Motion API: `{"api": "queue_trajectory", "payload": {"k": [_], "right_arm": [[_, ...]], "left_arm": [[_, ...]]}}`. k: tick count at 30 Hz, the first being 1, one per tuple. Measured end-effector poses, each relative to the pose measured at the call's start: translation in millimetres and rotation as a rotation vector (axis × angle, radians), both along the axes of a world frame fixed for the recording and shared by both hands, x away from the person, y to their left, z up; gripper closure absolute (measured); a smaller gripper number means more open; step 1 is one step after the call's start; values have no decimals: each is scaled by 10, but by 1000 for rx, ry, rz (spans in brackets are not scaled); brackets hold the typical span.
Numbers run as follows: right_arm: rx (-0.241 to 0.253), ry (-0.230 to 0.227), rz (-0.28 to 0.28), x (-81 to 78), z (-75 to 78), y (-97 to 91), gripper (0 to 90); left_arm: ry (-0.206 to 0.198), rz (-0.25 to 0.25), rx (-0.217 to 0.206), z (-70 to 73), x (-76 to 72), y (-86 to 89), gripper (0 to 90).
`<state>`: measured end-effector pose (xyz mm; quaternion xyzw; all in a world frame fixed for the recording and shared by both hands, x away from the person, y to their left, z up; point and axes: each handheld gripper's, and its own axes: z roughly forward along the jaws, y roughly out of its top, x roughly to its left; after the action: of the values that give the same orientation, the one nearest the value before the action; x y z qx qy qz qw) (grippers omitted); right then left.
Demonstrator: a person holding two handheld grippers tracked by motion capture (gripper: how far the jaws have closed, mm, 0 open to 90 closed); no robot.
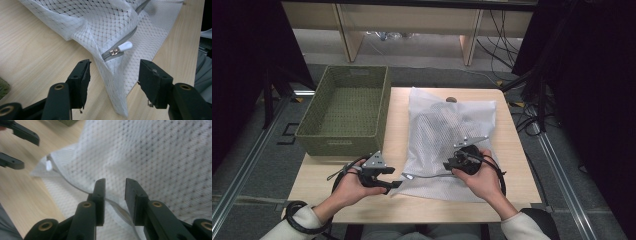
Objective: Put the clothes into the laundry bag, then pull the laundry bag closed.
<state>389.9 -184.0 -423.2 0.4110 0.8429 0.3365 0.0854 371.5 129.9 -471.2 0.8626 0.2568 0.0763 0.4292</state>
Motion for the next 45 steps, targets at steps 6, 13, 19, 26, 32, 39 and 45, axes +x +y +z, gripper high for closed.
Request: {"api": "queue_trajectory", "payload": {"k": [6,13,19,26,32,39,45], "right_arm": [[29,-6,-4,15,-63,-15,710],[50,-13,-16,39,-71,-64,710],[65,-5,0,16,-56,-4,709],[75,6,11,-27,-43,54,708],[80,19,48,-16,-57,87,708],[97,56,40,-49,-18,198,709],[102,58,74,-77,-76,376,714]], "left_arm": [[-5,-4,-11,-4,28,-46,409],[24,7,-23,-24,51,-33,418],[19,9,-20,-31,42,-26,415],[25,16,-20,-51,58,-22,415],[25,15,-19,-38,49,-39,414],[14,0,-22,-56,47,-15,415],[29,10,-26,-60,44,-39,417]]}}
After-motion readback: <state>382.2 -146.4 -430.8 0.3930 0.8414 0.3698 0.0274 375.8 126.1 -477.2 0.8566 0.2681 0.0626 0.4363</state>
